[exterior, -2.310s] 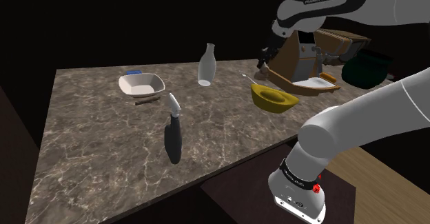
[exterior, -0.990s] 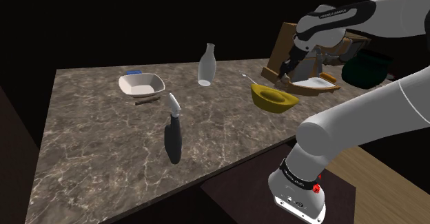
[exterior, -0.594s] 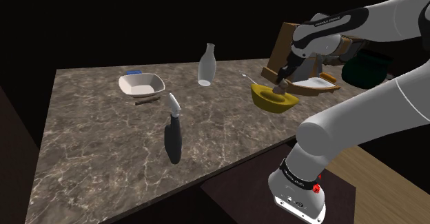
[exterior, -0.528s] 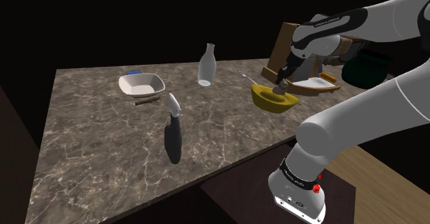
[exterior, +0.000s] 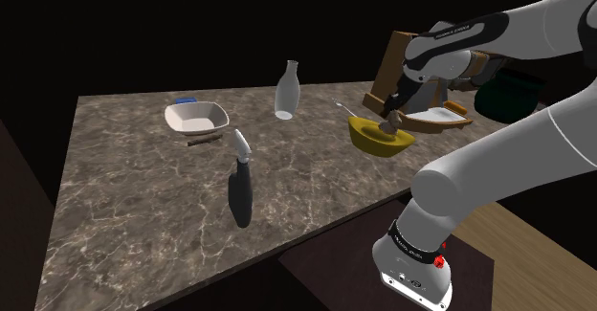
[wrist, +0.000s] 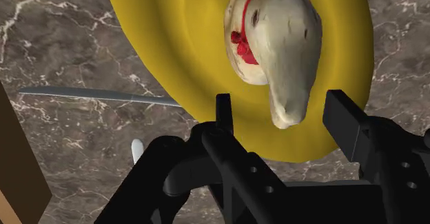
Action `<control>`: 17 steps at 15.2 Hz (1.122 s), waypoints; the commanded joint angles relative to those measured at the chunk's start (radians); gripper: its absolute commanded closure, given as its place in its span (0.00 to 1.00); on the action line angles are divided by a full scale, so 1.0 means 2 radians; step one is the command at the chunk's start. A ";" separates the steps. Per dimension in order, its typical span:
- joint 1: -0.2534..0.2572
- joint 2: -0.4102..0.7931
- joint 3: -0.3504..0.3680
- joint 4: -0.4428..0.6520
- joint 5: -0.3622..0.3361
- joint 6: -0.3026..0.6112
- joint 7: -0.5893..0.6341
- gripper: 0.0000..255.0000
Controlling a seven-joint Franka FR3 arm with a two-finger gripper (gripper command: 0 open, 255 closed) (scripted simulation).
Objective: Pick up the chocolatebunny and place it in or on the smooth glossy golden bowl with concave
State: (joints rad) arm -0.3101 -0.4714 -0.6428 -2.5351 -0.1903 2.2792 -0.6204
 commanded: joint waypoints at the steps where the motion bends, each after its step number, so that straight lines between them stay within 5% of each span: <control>1: 0.000 0.001 0.000 -0.001 0.000 0.000 0.000 0.00; 5: 0.000 0.000 0.000 -0.001 0.000 0.000 0.000 0.00; 9: -0.012 -0.039 0.022 0.034 -0.007 -0.074 0.009 0.00; 17: -0.012 -0.039 0.022 0.034 -0.007 -0.074 0.008 0.00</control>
